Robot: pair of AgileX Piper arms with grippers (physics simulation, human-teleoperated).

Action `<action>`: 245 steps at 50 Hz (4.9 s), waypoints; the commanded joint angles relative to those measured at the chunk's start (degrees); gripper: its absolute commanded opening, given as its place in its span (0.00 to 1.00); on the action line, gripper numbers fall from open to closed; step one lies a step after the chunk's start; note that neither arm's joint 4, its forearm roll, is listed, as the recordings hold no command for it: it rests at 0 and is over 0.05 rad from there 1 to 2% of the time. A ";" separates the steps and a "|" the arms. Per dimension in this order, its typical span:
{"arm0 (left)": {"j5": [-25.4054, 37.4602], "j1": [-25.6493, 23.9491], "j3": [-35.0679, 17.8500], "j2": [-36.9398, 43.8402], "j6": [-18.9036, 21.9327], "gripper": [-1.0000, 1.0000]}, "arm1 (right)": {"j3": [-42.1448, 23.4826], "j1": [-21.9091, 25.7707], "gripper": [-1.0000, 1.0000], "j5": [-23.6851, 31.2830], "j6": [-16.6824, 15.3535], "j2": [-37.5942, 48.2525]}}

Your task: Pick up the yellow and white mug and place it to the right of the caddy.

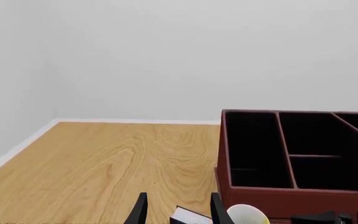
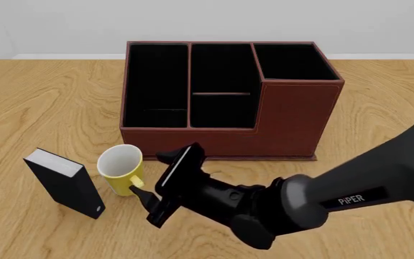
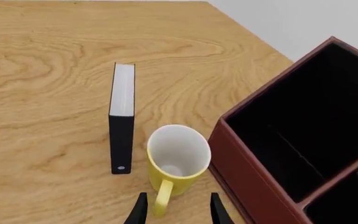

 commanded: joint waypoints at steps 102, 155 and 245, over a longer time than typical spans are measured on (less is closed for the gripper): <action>2.76 -6.03 -6.72 0.00 0.00 1.00 | 16.24 5.06 0.00 0.16 -1.88 -21.69; 10.60 -8.21 -16.59 0.00 2.40 1.00 | 24.20 1.69 0.00 30.77 -8.31 -69.92; 7.84 -12.32 -10.79 0.00 3.12 1.00 | 9.13 -34.64 0.00 47.20 1.17 -79.97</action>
